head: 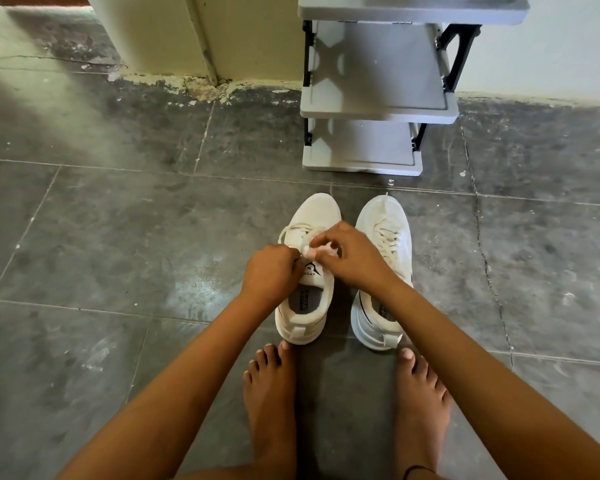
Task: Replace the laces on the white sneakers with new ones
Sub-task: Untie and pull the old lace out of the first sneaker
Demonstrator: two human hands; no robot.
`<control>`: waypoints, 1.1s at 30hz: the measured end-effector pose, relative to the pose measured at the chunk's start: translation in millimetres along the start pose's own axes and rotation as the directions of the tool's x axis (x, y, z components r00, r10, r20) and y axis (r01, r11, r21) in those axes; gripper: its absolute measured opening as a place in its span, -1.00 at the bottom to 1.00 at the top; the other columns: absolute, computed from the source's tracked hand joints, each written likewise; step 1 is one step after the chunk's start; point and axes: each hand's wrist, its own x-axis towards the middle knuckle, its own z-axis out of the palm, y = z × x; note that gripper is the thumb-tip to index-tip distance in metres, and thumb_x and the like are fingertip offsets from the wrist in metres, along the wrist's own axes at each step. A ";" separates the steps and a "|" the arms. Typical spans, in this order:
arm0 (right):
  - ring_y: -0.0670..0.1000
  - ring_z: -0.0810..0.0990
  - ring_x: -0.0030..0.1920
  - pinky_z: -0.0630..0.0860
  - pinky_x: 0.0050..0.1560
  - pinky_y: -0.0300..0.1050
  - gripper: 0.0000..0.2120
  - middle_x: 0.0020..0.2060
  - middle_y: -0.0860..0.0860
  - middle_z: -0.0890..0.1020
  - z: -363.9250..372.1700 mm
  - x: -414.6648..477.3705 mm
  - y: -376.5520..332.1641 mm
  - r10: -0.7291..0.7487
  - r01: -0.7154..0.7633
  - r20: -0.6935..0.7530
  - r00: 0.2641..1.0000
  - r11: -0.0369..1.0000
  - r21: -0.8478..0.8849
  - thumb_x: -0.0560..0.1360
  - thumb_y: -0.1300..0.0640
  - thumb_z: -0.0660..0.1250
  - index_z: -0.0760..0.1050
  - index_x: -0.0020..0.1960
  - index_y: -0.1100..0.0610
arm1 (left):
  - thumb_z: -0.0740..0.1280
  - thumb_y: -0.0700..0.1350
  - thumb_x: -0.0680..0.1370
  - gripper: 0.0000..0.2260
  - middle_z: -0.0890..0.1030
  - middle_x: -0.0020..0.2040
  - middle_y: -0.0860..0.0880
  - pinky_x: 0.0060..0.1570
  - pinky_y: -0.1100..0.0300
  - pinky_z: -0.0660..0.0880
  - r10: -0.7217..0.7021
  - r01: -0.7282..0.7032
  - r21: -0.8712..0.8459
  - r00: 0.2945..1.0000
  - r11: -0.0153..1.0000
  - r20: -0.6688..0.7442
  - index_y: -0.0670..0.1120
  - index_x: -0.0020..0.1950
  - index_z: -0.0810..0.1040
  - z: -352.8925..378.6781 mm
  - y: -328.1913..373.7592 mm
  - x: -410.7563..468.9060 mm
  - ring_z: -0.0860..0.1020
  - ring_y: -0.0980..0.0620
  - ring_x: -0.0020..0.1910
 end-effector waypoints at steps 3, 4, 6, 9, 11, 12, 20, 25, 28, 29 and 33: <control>0.04 0.46 0.13 0.36 0.01 -0.11 -0.63 0.12 0.02 0.47 14.3 -4.8 8.9 -0.087 0.096 0.039 0.995 0.915 -0.392 0.48 -0.06 0.31 0.50 0.24 0.03 | 0.20 0.03 0.60 -0.73 0.56 -0.19 -0.10 -0.27 0.12 0.43 -0.020 0.020 -0.015 1.000 1.000 0.005 -0.13 -0.11 0.56 -0.6 1.8 0.5 0.54 -0.09 -0.20; 0.05 0.46 0.11 0.35 -0.04 -0.12 -0.67 0.11 0.03 0.48 16.3 -4.6 7.9 -0.131 0.114 -0.007 0.991 0.888 -0.445 0.50 -0.04 0.28 0.51 0.21 0.04 | 0.19 0.03 0.60 -0.72 0.55 -0.20 -0.09 -0.29 0.14 0.41 -0.021 0.021 -0.013 1.000 1.000 0.003 -0.13 -0.11 0.55 -1.0 1.4 0.5 0.54 -0.09 -0.20; 0.06 0.46 0.06 0.31 -0.09 -0.12 -0.74 0.07 0.04 0.49 17.4 -2.3 4.4 -0.178 0.120 -0.062 0.982 0.843 -0.525 0.53 0.01 0.23 0.55 0.14 0.09 | 0.19 0.02 0.60 -0.72 0.57 -0.19 -0.10 -0.29 0.14 0.39 -0.019 0.019 -0.005 1.000 1.000 0.004 -0.14 -0.11 0.56 -1.0 1.0 0.8 0.53 -0.08 -0.21; 0.04 0.46 0.01 0.33 -0.06 -0.10 -0.81 0.00 0.05 0.50 13.6 4.9 -4.0 -0.186 0.139 -0.071 0.980 0.897 -0.419 0.53 0.08 0.25 0.57 0.02 0.15 | 0.18 -0.03 0.60 -0.73 0.60 -0.18 -0.13 -0.30 0.13 0.39 -0.018 0.018 0.011 1.000 1.000 0.010 -0.15 -0.11 0.57 1.2 6.1 0.1 0.52 -0.07 -0.25; -0.06 0.45 -0.14 0.33 -0.11 -0.17 -0.90 -0.18 -0.01 0.47 5.3 8.0 -23.7 -0.124 0.136 -0.125 0.984 0.987 0.086 0.51 0.15 0.32 0.54 -0.15 0.16 | 0.19 -0.05 0.60 -0.75 0.61 -0.17 -0.14 -0.27 0.10 0.43 -0.013 0.013 0.009 1.000 1.000 0.019 -0.16 -0.09 0.58 3.2 10.0 1.2 0.54 -0.08 -0.22; -0.11 0.43 -0.20 0.31 -0.15 -0.23 -0.89 -0.25 -0.06 0.44 1.0 10.9 -34.1 -0.124 0.168 -0.171 0.977 0.948 0.272 0.50 0.17 0.34 0.52 -0.20 0.14 | 0.19 -0.05 0.59 -0.76 0.61 -0.15 -0.13 -0.23 0.09 0.46 -0.009 0.009 0.006 1.000 1.000 0.026 -0.15 -0.05 0.59 3.4 11.2 1.5 0.55 -0.09 -0.19; -0.07 0.51 -0.05 0.50 0.09 -0.06 -0.70 0.08 0.03 0.58 4.6 6.8 -14.7 0.104 -0.065 -0.153 0.983 0.969 0.238 0.51 0.10 0.34 0.47 0.23 0.10 | 0.24 -0.02 0.57 -0.77 0.47 -0.31 -0.06 -0.33 0.16 0.31 -0.031 0.032 -0.065 0.999 0.997 0.021 -0.10 -0.23 0.46 -0.9 3.2 -1.2 0.43 -0.03 -0.30; 0.13 0.49 0.17 0.46 0.13 0.00 -0.25 0.29 0.14 0.38 16.3 -3.2 7.8 0.152 -0.153 -0.019 0.988 0.985 -0.074 0.45 0.02 0.38 0.04 0.49 0.09 | 0.27 -0.06 0.54 -0.78 0.60 -0.25 -0.14 -0.30 0.09 0.45 -0.088 0.083 -0.225 0.996 0.971 -0.014 -0.20 -0.15 0.58 -2.9 -4.2 -1.5 0.54 -0.12 -0.25; 0.05 0.52 -0.05 0.50 0.00 -0.05 -0.44 0.14 0.14 0.48 18.0 -5.6 11.8 0.157 -0.153 -0.082 0.984 0.987 0.048 0.45 0.17 0.32 0.17 0.38 0.11 | 0.30 -0.14 0.50 -0.83 0.60 -0.27 -0.19 -0.33 0.11 0.39 -0.143 0.130 -0.325 0.990 0.937 -0.018 -0.23 -0.18 0.56 -4.9 -12.8 -2.6 0.53 -0.17 -0.27; 0.02 0.50 -0.08 0.48 -0.02 -0.07 -0.49 0.11 0.13 0.50 17.4 -6.2 12.4 0.162 -0.156 -0.087 0.983 0.985 0.075 0.45 0.20 0.30 0.20 0.35 0.12 | 0.31 -0.15 0.50 -0.84 0.60 -0.27 -0.20 -0.30 0.07 0.44 -0.164 0.151 -0.367 0.986 0.918 -0.006 -0.23 -0.17 0.57 -4.9 -14.4 -1.7 0.54 -0.17 -0.26; 0.06 0.52 0.07 0.50 0.06 0.00 -0.57 0.22 0.08 0.47 16.6 -10.4 15.0 0.134 -0.135 -0.046 0.990 0.991 -0.011 0.50 0.16 0.25 0.26 0.35 0.09 | 0.32 -0.14 0.50 -0.81 0.62 -0.18 -0.07 -0.27 0.16 0.45 -0.187 0.177 -0.403 0.982 0.898 0.014 -0.08 0.11 0.56 -5.2 -13.4 -0.5 0.56 -0.06 -0.22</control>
